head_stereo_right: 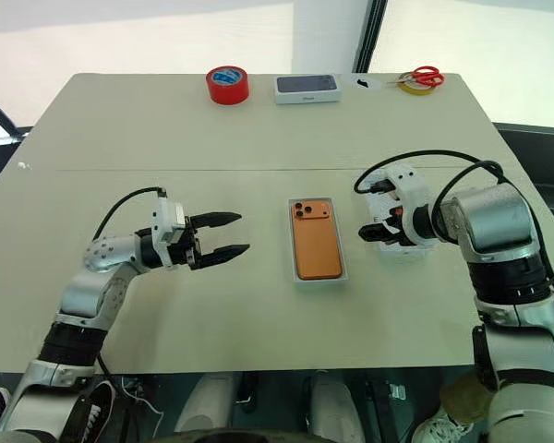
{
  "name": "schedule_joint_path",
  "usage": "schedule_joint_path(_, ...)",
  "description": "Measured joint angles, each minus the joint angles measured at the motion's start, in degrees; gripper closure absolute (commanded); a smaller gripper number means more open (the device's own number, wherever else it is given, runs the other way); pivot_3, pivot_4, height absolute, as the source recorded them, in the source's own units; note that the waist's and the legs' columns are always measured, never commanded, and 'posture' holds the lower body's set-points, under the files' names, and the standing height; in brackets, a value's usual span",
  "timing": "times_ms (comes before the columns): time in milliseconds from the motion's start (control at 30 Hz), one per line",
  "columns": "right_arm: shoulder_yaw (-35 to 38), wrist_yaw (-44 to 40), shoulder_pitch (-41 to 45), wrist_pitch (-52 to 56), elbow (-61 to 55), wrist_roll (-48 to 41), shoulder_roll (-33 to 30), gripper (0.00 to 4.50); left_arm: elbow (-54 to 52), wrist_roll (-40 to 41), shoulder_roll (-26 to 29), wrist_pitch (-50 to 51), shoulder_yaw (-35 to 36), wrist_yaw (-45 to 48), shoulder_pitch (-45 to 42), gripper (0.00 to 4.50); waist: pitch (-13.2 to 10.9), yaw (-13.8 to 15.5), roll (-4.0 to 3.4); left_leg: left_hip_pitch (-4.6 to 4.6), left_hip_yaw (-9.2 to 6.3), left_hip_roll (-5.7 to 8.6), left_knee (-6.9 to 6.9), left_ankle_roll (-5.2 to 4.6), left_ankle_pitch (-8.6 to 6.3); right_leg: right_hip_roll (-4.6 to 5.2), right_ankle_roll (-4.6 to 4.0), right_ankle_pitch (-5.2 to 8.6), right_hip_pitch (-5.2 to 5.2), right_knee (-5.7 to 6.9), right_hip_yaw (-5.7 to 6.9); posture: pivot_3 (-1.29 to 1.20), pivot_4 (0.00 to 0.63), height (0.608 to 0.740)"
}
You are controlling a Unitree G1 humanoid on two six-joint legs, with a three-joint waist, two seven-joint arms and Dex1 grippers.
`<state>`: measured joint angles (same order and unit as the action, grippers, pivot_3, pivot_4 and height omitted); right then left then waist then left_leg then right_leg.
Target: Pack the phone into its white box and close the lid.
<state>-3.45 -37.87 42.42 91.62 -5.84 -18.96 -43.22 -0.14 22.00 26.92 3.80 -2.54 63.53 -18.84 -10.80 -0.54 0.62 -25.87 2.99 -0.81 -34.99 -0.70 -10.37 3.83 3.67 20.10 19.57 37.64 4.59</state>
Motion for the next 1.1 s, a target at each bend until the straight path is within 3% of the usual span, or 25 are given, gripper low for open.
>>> schedule_joint_path(233, -2.4, 7.0, -0.2, 0.5, -0.2, -2.6, 2.0, 0.60, -1.0, 0.0, 0.0, -0.8, 0.0, -0.8, 1.2, 1.27, 0.0, -0.2, 0.00, -0.03, 0.03, 0.00, -0.04, -0.04, 0.00, 0.00, 0.02, -0.01, 0.01, 0.03, 0.01, 0.00, 0.150, 0.740)
schedule_joint_path(267, -2.3, 8.0, -0.3, 0.5, 0.0, -2.6, 2.3, 1.13, -1.1, 0.0, 0.0, -0.8, 0.0, -1.1, 1.4, 1.23, 0.0, -0.2, 0.00, -0.03, 0.04, 0.01, -0.06, -0.05, 0.00, 0.00, 0.04, -0.02, 0.01, 0.04, 0.01, 0.00, 0.150, 0.740)
schedule_joint_path(333, -2.0, 9.7, -0.2, 0.5, 0.7, -2.4, 2.6, 1.76, -1.2, 0.0, -0.1, -0.8, 0.0, -1.6, 1.6, 1.23, 0.0, -0.2, 0.01, -0.02, 0.05, 0.01, -0.11, -0.05, 0.00, -0.01, 0.06, -0.03, -0.01, 0.08, 0.01, 0.00, 0.150, 0.740)
schedule_joint_path(500, -2.0, 13.2, 0.7, 0.5, 1.9, -1.8, 4.6, 4.37, -1.2, -0.1, -0.2, -0.8, 0.0, -2.5, 1.8, 1.23, 0.0, -0.2, 0.01, 0.03, 0.05, 0.01, -0.14, -0.05, 0.01, -0.01, 0.07, -0.04, 0.02, 0.24, 0.00, 0.00, 0.150, 0.740)
schedule_joint_path(700, 1.5, 17.6, 0.8, 0.5, 3.3, -1.3, 8.2, 4.45, -1.2, -0.1, -0.4, -0.9, 0.0, -2.9, 1.7, 1.23, 0.0, -0.3, 0.04, 0.13, 0.08, 0.01, -0.17, -0.06, 0.04, -0.01, 0.07, -0.04, 0.00, 0.37, -0.03, 0.00, 0.150, 0.740)
schedule_joint_path(833, 11.8, 21.9, 2.3, -0.9, 6.6, 0.4, 15.4, 4.45, -1.1, -0.1, -0.6, -0.9, 0.0, -3.5, 0.9, 1.23, 0.0, -0.3, 0.02, 0.13, 0.13, 0.01, -0.13, -0.04, 0.08, -0.02, 0.07, -0.04, 0.03, 0.42, -0.04, 0.00, 0.150, 0.740)
schedule_joint_path(1033, 22.7, 19.4, 4.0, -11.9, 3.7, -5.0, 24.7, 4.45, -0.8, -0.2, -1.3, -0.6, 0.0, -5.1, 0.1, 1.23, 0.0, -0.3, 0.02, 0.12, 0.19, -0.01, -0.05, -0.06, 0.09, -0.09, 0.09, -0.03, 0.06, 0.43, -0.06, 0.00, 0.150, 0.740)
schedule_joint_path(1100, 26.1, 18.1, 4.0, -13.4, 1.5, -9.0, 29.1, 4.50, -0.8, -0.1, -1.5, -0.1, -0.1, -5.6, 0.0, 1.77, 0.0, -0.3, 0.01, 0.13, 0.19, -0.03, -0.06, -0.06, 0.10, -0.12, 0.09, -0.03, 0.06, 0.47, -0.06, 0.00, 0.150, 0.740)
